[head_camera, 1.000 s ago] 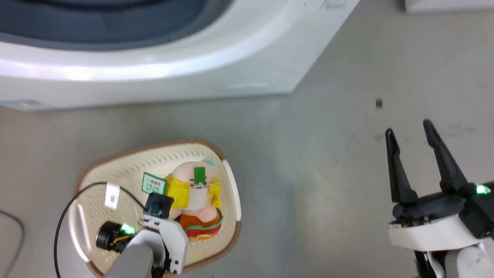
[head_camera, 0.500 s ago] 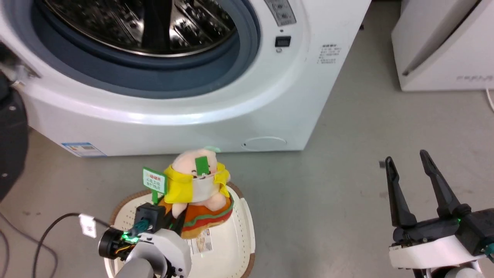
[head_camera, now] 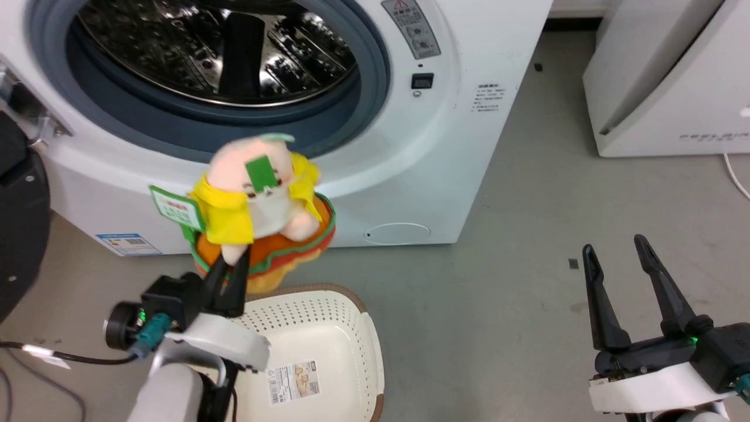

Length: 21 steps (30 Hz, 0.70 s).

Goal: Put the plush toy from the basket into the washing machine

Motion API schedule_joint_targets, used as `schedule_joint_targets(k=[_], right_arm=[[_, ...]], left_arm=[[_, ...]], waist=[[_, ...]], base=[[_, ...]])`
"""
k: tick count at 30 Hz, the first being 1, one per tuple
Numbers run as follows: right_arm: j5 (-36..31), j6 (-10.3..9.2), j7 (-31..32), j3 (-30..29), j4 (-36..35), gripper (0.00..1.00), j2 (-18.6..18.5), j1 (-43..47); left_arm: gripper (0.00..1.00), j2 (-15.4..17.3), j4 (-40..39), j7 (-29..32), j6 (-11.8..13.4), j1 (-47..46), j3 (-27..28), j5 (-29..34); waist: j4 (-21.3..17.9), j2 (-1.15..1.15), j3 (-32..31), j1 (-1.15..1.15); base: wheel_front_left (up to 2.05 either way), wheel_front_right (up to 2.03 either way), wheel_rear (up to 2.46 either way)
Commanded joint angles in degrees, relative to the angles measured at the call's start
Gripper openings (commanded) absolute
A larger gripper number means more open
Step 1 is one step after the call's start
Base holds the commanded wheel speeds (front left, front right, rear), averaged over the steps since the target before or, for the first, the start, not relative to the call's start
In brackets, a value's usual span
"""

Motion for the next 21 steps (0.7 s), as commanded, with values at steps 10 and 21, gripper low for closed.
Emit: schedule_joint_targets(k=[10,21], right_arm=[[0.6,-0.05,-0.3,0.1,-1.8,1.0,0.1,-2.6],[3.0,-0.05,-0.3,1.8,-2.3,1.0,0.1,-6.8]], left_arm=[[0.0,5.9,-1.6,5.9,-0.1,-18.5,2.0,1.5],[0.0,16.9,9.5,18.1,-2.3,-42.9,2.4,1.5]], waist=[[-4.0,0.0,10.9,0.01],[-9.7,0.0,22.6,0.01]], base=[[0.0,0.0,0.0],[0.0,0.0,0.0]])
